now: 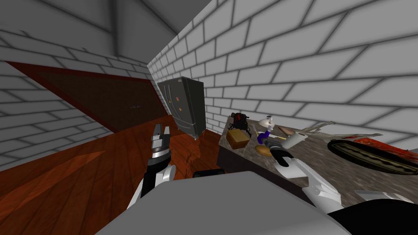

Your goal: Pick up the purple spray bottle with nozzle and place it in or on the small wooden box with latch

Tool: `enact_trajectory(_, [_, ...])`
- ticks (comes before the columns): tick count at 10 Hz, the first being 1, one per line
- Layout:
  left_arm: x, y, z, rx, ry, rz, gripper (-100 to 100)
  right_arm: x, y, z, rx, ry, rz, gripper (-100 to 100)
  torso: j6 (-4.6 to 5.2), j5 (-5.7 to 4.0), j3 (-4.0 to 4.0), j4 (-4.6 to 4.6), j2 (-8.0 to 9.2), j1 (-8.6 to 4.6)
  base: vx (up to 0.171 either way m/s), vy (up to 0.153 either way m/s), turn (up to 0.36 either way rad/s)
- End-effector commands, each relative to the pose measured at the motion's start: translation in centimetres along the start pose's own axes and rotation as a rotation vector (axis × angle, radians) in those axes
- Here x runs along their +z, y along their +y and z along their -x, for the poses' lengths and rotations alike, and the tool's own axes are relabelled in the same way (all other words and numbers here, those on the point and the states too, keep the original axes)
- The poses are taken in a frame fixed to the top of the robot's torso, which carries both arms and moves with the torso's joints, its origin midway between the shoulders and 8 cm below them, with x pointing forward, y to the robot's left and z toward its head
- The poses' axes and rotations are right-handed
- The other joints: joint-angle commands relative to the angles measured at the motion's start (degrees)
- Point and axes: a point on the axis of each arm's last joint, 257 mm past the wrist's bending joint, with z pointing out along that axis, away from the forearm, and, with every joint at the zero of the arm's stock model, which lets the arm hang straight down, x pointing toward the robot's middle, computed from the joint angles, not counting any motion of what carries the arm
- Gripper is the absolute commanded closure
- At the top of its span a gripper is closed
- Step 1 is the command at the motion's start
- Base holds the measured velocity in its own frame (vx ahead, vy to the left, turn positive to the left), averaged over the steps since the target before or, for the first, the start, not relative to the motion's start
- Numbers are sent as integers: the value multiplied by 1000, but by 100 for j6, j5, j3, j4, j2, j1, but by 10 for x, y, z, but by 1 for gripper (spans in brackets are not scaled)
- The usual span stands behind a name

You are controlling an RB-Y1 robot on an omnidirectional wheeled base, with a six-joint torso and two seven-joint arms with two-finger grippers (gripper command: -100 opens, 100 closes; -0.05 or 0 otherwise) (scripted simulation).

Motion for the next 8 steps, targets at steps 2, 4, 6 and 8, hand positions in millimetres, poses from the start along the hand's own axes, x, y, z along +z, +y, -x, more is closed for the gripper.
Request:
enact_trajectory(2, [0,0,0,0,0,0,0,0,0,0,0,0,0,0,0,0,0,0,0,0,0,0,0])
enact_trajectory(4, [0,0,0,0,0,0,0,4,11,11,-26,-24,4,-100,2,2,17,5,32,11,-145,32,-85])
enact_trajectory(6, [0,0,0,0,0,0,0,7,23,25,-49,-54,13,-100,3,2,42,16,74,7,-205,16,-81])
enact_trajectory(8, [0,0,0,0,0,0,0,14,40,35,-52,-89,35,-100,3,2,40,16,68,7,-140,-12,-63])
